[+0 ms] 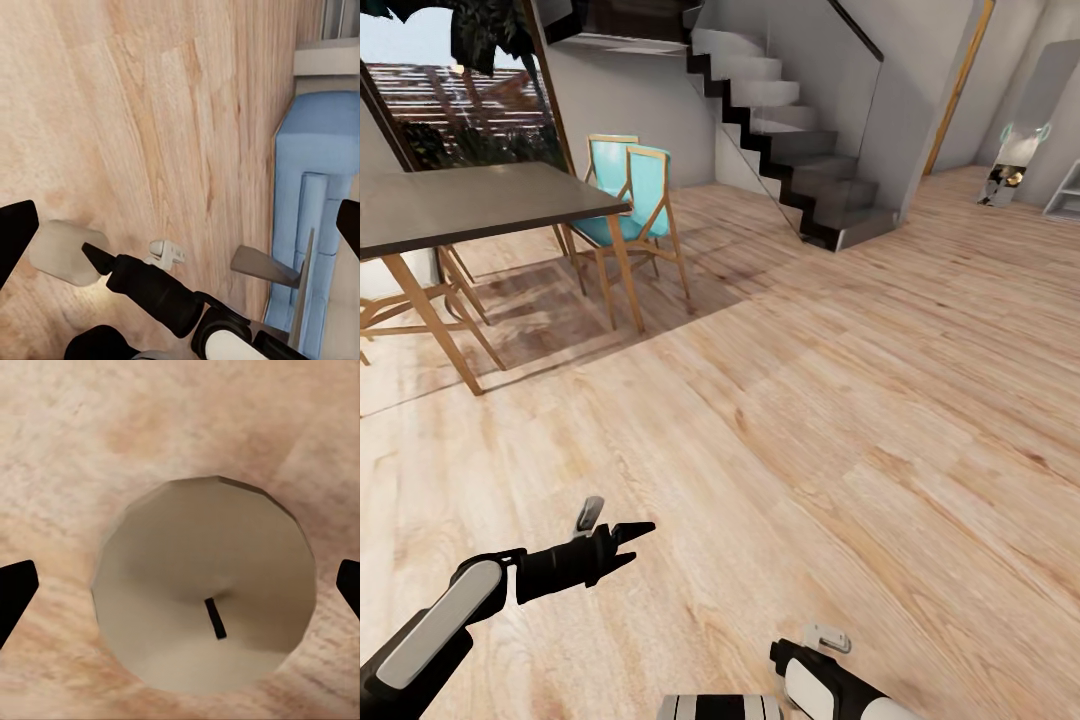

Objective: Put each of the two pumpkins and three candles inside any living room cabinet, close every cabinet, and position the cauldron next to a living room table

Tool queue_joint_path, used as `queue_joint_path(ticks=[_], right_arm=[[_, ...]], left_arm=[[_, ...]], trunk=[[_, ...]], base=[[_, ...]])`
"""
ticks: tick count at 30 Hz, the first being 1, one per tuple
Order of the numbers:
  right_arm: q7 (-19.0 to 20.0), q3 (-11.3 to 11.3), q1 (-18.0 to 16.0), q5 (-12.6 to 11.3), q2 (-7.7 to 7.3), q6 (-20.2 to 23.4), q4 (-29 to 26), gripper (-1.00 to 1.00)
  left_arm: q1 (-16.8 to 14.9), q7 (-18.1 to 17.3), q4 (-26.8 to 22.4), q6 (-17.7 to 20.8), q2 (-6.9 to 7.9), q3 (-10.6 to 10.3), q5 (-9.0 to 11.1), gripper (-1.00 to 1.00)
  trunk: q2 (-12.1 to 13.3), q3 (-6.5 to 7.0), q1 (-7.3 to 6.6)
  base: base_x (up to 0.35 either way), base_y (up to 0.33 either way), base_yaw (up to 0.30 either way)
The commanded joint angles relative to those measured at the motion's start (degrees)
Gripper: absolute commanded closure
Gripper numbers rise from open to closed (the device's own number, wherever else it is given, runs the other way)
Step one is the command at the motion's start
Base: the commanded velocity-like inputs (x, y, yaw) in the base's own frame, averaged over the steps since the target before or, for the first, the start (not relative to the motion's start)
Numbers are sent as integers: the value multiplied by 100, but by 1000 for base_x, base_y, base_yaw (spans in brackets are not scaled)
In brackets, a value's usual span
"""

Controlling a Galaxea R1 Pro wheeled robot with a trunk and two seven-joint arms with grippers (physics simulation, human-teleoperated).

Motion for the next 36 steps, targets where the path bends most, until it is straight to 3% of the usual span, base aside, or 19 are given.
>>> queue_joint_path(ticks=[1, 33, 36], right_arm=[[-40, 45, -6, -22, -3, 23, -9, -100], [-40, 45, -6, -22, -3, 23, -9, -100], [-40, 45, -3, -22, -3, 23, -9, -100]], left_arm=[[-5, -12, 0, 7, 4, -7, 1, -100], [-3, -8, 1, 7, 4, -10, 0, -100], [-2, -14, 1, 7, 4, -9, 3, -100]], trunk=[[-2, -4, -1], [-2, -4, -1], [-6, -71, 7]], base=[[22, 37, 0], [31, -14, 0], [0, 0, 0]])
